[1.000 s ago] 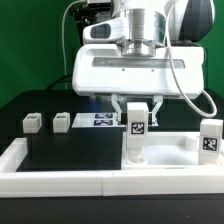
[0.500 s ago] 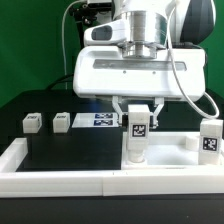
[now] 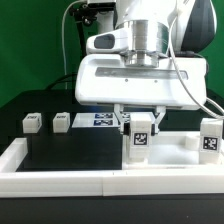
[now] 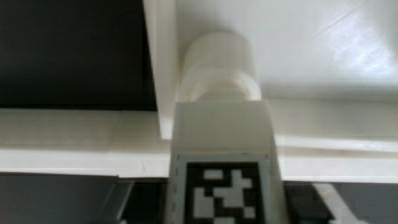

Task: Assemble square table

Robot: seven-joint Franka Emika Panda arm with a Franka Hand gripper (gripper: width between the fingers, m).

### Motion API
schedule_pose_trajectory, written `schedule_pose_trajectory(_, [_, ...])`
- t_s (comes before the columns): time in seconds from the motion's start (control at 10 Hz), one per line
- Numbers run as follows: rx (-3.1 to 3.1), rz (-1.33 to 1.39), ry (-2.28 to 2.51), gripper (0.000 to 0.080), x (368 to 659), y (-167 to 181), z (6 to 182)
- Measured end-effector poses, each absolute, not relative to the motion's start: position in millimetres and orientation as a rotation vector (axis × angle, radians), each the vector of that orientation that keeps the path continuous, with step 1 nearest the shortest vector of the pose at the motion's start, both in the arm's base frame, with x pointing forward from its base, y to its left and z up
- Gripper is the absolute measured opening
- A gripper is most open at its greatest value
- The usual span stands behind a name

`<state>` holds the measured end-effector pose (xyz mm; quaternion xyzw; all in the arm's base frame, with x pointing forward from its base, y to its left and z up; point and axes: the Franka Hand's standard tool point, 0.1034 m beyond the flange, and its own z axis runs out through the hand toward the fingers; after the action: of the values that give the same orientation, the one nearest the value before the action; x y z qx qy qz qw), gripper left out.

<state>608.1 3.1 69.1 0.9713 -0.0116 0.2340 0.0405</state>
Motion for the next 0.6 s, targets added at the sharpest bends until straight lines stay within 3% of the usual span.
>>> schedule_pose_trajectory(0.5, [2.963,0.742,-0.033,0.029,607.3,2.5,69.3])
schedule_pose_trajectory(0.6, [2.963,0.742,-0.033,0.0367,607.3,2.5,69.3])
